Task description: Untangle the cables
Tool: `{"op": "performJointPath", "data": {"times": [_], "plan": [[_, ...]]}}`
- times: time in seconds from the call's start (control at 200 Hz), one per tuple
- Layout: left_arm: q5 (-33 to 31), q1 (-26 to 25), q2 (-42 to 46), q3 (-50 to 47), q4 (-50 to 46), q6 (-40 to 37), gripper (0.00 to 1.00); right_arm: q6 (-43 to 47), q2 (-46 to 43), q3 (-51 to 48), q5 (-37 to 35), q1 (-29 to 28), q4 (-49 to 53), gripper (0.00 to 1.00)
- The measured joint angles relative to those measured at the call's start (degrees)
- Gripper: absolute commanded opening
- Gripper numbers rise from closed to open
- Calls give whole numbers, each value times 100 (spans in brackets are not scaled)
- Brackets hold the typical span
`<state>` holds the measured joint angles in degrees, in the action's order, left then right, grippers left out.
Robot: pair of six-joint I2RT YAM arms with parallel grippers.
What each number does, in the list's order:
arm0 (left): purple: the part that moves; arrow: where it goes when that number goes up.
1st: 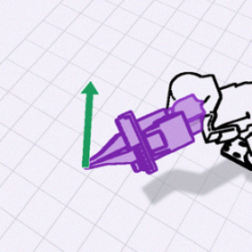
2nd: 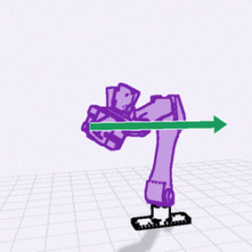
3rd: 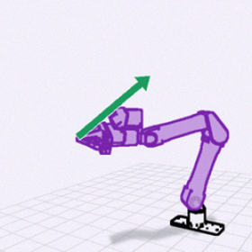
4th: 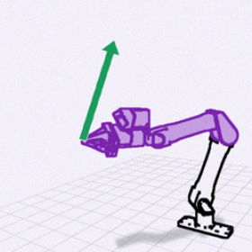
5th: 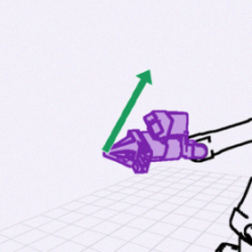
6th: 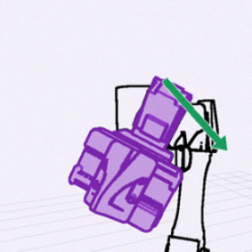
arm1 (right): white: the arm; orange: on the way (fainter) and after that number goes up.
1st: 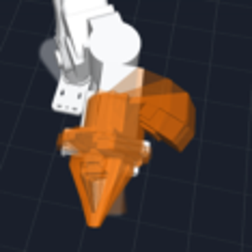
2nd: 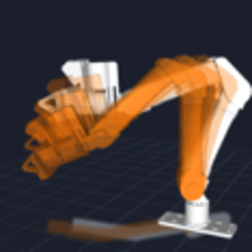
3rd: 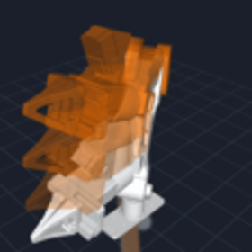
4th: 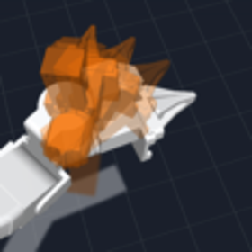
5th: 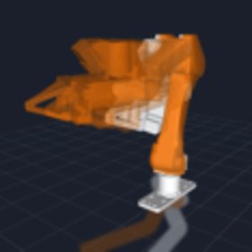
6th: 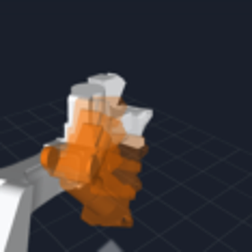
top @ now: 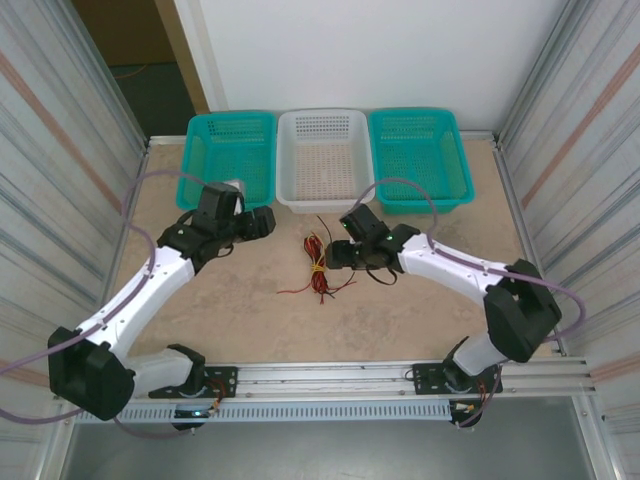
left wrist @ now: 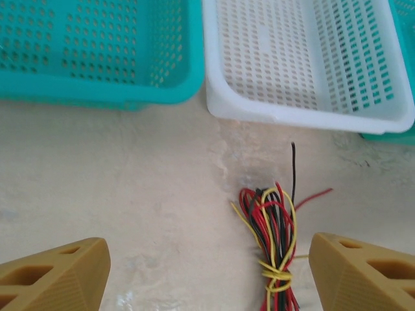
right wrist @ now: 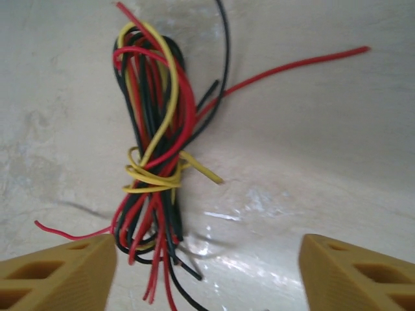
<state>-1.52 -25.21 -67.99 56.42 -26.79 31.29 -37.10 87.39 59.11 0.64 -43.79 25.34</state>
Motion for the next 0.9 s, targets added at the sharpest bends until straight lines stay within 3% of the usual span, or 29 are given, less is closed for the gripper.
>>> {"op": "performJointPath", "data": {"times": [0.135,0.336,0.541,0.756,0.902], "plan": [[197,-42,173,-481,48,350,80,11,369,229,72,-76,-26,60],[369,-111,481,-798,66,651,79,31,940,549,109,55,-48,41],[498,-118,544,-911,190,793,78,22,1246,835,98,125,9,36],[625,-208,527,-935,321,800,77,4,1283,883,168,282,9,22],[664,-219,431,-935,369,800,76,2,1287,885,249,291,-7,23]]}}
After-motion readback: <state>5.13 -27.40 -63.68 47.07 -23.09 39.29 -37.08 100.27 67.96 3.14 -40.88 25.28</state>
